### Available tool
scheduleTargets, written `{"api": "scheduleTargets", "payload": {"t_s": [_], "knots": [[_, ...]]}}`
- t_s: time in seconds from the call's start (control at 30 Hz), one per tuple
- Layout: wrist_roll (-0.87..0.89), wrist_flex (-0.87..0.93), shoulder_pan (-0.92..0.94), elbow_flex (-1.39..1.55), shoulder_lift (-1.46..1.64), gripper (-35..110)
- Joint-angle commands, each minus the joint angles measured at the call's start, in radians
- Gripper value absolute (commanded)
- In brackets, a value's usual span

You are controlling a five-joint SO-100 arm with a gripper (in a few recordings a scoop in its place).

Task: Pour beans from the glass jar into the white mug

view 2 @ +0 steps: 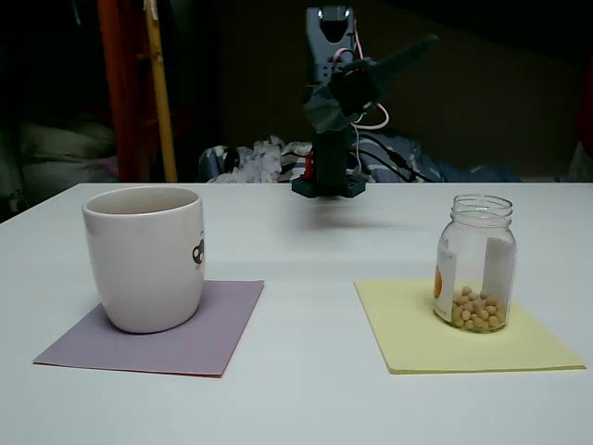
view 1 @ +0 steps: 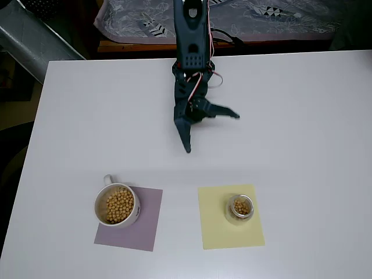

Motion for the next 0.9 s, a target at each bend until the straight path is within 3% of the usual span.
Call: {"api": "scheduleTargets", "payload": {"t_s": [0.0, 0.2, 0.37, 0.53, 0.73, 0.87], "knots": [[0.092, 0.336, 0.055, 0.072, 0.403, 68], [0.253, 0.842, 0.135, 0.144, 0.822, 67], [0.403, 1.22, 0.133, 0.198, 1.114, 57], [0.56, 1.374, 0.1, 0.192, 1.124, 53], [0.787, 1.566, 0.014, 0.201, 1.126, 23], [0.839, 1.603, -0.003, 0.202, 1.126, 9]]}}
